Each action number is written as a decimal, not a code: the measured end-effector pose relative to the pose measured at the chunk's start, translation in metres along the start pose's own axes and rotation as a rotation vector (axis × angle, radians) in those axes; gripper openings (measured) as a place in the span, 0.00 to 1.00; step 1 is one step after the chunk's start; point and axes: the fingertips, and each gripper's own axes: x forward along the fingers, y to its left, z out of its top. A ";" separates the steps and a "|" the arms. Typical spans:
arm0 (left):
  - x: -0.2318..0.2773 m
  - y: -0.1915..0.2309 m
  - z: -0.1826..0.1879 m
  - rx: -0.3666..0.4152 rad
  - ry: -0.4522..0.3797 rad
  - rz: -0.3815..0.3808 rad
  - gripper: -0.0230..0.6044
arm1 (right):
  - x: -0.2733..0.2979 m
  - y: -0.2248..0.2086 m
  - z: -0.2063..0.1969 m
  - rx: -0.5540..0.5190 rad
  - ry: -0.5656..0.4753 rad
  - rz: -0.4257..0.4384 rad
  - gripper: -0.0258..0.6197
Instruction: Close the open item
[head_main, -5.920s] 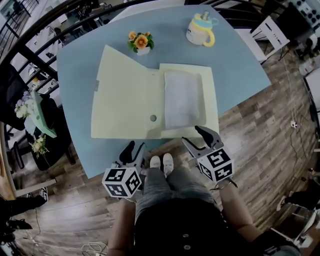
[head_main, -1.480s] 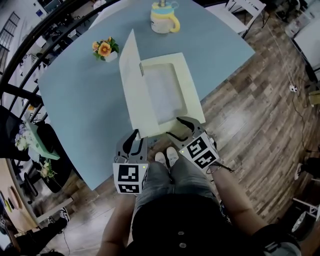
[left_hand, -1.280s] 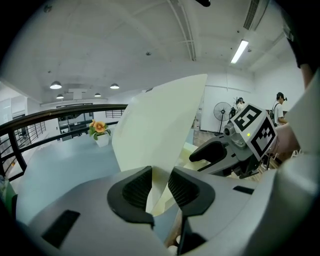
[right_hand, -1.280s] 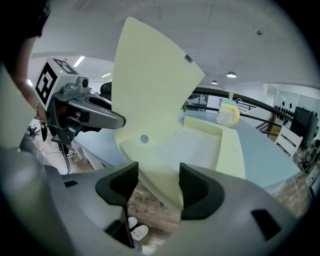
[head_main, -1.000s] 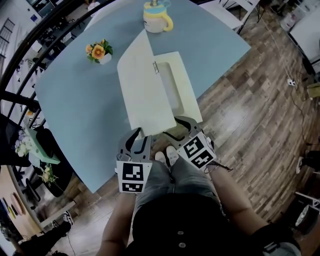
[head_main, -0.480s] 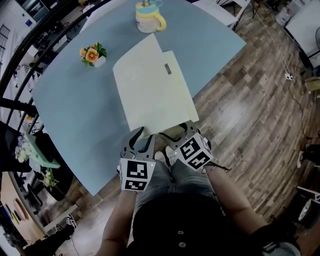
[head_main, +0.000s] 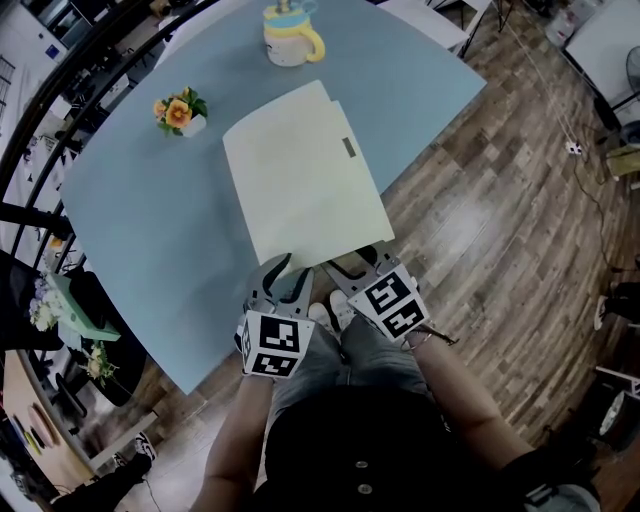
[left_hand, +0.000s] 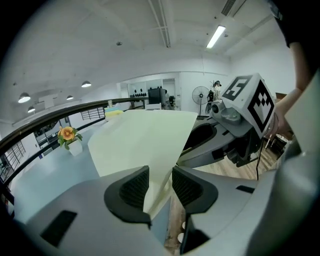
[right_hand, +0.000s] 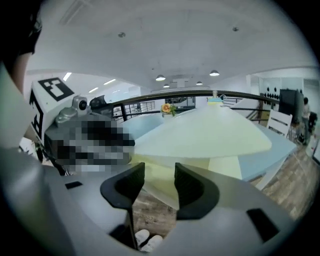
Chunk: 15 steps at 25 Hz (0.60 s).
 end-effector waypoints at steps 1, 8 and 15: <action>0.000 0.000 0.000 0.006 0.003 0.000 0.28 | -0.002 -0.002 0.000 0.031 -0.009 -0.005 0.31; 0.001 -0.004 -0.002 0.031 0.009 -0.015 0.28 | -0.022 -0.018 -0.013 0.122 -0.033 -0.046 0.30; 0.000 -0.004 -0.003 0.037 -0.003 -0.043 0.28 | -0.049 -0.050 -0.029 0.233 -0.026 -0.090 0.27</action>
